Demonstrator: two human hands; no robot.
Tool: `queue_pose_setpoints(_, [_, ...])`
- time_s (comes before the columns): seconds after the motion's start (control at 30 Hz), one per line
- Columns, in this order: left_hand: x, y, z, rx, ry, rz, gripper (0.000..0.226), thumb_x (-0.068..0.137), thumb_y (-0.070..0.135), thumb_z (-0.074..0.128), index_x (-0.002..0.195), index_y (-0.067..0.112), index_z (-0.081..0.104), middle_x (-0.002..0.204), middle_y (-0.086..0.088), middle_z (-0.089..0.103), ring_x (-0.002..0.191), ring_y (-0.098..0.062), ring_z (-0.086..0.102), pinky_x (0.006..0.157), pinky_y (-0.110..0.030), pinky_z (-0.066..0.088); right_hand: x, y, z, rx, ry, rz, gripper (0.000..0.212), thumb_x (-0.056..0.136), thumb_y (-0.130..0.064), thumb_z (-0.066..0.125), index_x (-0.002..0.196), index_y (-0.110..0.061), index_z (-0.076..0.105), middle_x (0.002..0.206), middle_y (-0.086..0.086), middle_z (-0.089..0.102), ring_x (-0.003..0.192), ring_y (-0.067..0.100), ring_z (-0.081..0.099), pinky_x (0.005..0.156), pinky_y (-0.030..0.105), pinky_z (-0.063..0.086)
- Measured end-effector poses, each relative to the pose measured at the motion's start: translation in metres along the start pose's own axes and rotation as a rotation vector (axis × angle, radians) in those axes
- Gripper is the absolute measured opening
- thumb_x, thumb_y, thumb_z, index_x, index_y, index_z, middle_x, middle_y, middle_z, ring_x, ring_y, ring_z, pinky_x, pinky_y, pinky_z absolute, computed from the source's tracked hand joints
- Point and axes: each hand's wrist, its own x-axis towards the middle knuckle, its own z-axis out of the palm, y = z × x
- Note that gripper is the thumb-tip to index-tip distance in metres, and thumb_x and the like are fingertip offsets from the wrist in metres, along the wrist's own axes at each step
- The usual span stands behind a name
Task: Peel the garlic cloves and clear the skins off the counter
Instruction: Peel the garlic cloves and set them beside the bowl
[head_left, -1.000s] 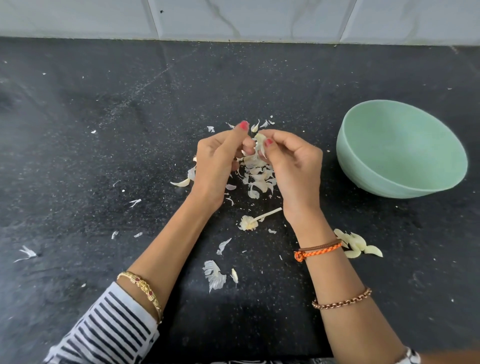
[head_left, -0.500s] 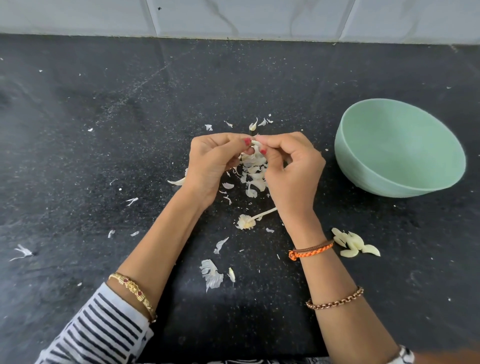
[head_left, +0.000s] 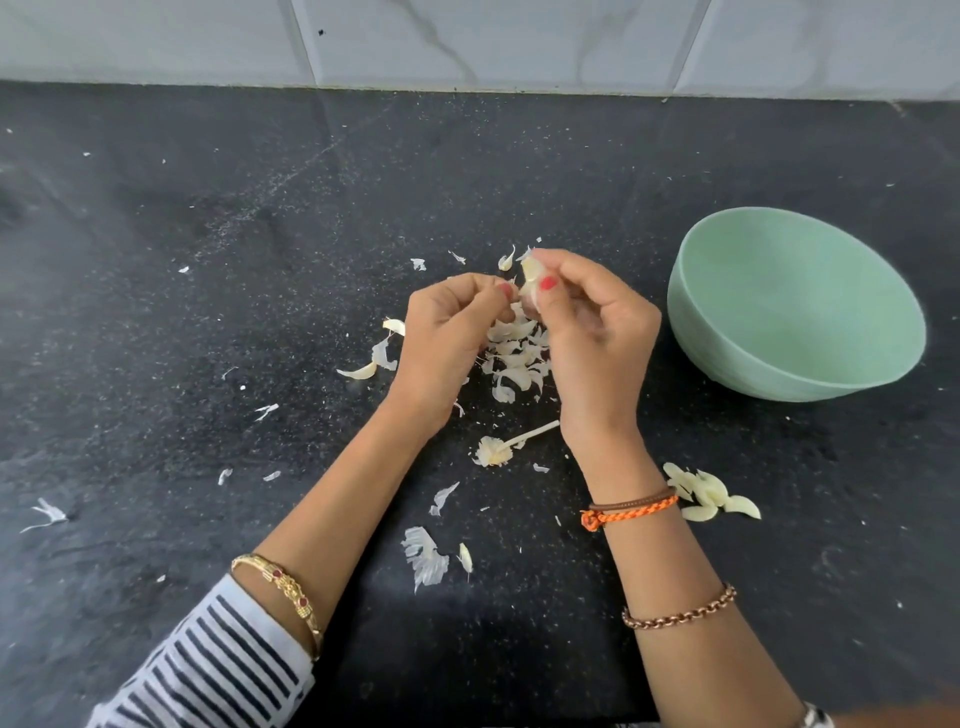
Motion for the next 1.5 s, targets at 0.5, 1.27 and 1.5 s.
queue_pose_setpoints(0.5, [0.000, -0.001, -0.006, -0.224, -0.025, 0.015, 0.015, 0.071, 0.018, 0.065, 0.085, 0.013, 0.065, 0.070, 0.008, 0.069, 0.065, -0.005, 0.062, 0.060, -0.016, 0.048, 0.000, -0.007, -0.004, 0.260, -0.054, 0.315, 0.023, 0.086, 0.004, 0.057, 0.087, -0.016, 0.068, 0.078, -0.011, 0.069, 0.072, -0.006, 0.060, 0.065, 0.010, 0.045])
queue_pose_setpoints(1.27, [0.011, -0.005, -0.023, 0.173, 0.083, 0.314, 0.015, 0.079, 0.011, 0.065, 0.071, 0.024, 0.066, 0.061, 0.013, 0.066, 0.062, -0.014, 0.060, 0.063, -0.030, 0.056, -0.007, 0.001, 0.001, -0.588, -0.231, -0.155, 0.016, 0.076, -0.022, 0.059, 0.072, -0.017, 0.074, 0.065, -0.007, 0.069, 0.062, 0.017, 0.057, 0.058, 0.028, 0.045])
queue_pose_setpoints(1.5, [0.011, -0.005, -0.018, 0.101, 0.137, 0.311, 0.012, 0.075, 0.016, 0.067, 0.069, 0.025, 0.063, 0.061, 0.019, 0.065, 0.060, 0.002, 0.057, 0.059, -0.016, 0.046, -0.010, 0.004, 0.006, -0.541, -0.110, -0.236, 0.020, 0.071, -0.026, 0.056, 0.060, -0.015, 0.069, 0.058, -0.008, 0.064, 0.058, 0.018, 0.055, 0.054, 0.027, 0.039])
